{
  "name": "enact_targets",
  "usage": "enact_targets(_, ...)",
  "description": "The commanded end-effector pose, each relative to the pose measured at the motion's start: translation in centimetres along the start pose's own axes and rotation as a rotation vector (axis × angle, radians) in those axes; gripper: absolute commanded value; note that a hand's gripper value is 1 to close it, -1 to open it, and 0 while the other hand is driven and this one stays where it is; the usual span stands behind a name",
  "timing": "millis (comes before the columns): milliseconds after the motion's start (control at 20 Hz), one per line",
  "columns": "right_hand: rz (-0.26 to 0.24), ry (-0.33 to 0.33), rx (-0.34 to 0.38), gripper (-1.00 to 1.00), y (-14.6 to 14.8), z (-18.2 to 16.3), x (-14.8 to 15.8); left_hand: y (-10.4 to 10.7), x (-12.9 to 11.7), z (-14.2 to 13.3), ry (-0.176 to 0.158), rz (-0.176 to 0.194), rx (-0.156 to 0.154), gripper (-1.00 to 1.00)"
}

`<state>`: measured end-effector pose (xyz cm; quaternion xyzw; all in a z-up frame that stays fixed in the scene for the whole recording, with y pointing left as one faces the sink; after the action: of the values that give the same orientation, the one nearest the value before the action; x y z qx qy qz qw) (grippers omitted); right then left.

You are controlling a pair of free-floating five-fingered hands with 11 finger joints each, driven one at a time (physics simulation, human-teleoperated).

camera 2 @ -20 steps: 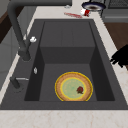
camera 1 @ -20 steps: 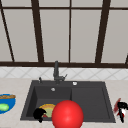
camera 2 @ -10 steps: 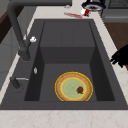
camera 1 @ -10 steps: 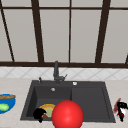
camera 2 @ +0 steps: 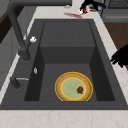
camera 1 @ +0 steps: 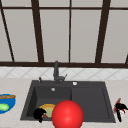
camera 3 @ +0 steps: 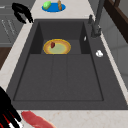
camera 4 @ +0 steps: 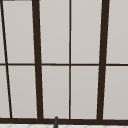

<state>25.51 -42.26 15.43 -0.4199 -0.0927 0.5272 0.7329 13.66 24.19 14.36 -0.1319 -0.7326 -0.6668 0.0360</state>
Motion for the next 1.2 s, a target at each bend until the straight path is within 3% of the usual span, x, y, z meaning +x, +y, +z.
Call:
enact_targets(0, -0.006, 0.032, 0.057, -1.00, 0.0, -1.8, 0.2, 0.0, 0.0, 0.0, 0.000, 0.000, 0.000, 0.00)
enact_targets(100, -0.016, 0.029, 0.036, -1.00, -1.4, -2.3, 0.2, 0.0, 0.0, 0.0, 0.000, 0.000, 0.000, 0.00)
enact_targets(350, -0.003, 0.008, 0.009, -1.00, -1.4, -2.5, -0.2, 0.0, 0.0, 0.0, 0.000, 0.000, 0.000, 0.00)
enact_targets(700, 0.033, 0.006, 0.064, -1.00, -0.9, -5.5, 0.4, 0.0, 0.0, 0.0, 0.000, 0.000, 0.000, 0.00)
enact_targets(850, 0.014, 0.063, 0.101, -1.00, -0.7, -6.1, 2.5, 0.0, 0.0, 0.0, 0.000, 0.000, 0.000, 0.00)
enact_targets(1150, 0.024, 0.027, 0.141, -1.00, -0.3, -6.1, 4.6, 0.0, 0.0, 0.0, 0.000, 0.000, 0.000, 0.00)
